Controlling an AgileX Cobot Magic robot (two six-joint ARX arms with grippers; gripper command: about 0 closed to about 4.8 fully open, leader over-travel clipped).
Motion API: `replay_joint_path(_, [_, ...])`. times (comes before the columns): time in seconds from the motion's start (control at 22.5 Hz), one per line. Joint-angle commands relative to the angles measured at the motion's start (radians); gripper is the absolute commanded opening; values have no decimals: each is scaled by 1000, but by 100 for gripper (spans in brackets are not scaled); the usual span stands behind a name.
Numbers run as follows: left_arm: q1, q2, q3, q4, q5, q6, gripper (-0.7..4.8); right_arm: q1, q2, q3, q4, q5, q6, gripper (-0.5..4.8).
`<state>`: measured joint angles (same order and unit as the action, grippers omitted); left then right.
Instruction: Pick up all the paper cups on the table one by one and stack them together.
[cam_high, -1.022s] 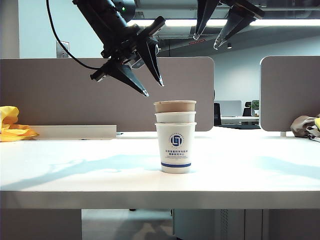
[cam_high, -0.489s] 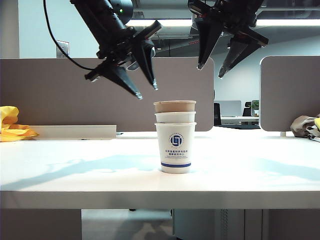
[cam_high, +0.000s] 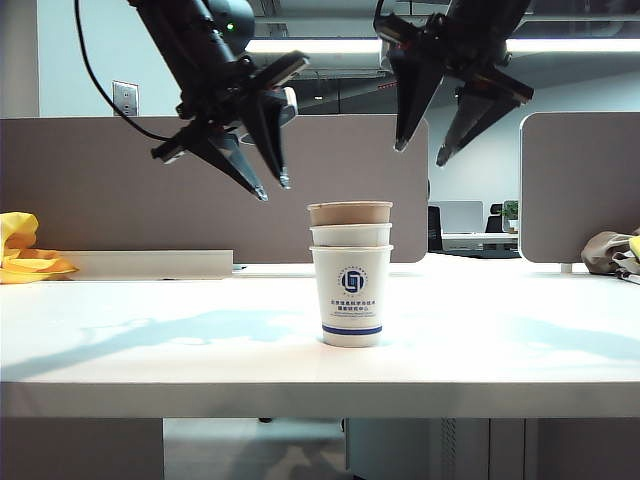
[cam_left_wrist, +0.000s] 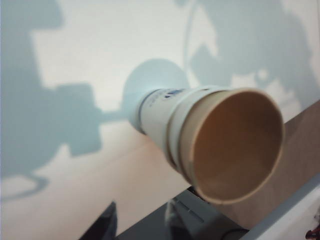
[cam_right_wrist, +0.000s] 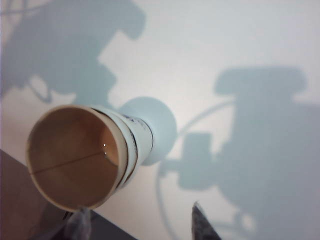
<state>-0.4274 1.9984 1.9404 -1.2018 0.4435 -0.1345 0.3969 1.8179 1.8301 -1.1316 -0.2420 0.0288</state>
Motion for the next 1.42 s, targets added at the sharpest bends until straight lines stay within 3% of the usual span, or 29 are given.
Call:
replay_joint_path(0.04, [21, -43, 2, 19, -35, 7, 138, -9, -24, 7, 34, 4, -5, 261])
replay_joint_path(0.36, [35, -137, 3, 113, -84, 6, 138, -8, -34, 6, 60, -7, -6, 261])
replay_joint_path(1.42, [35, -377, 1, 251, -208, 4, 138, -9, -208, 6, 193, 9, -39, 261])
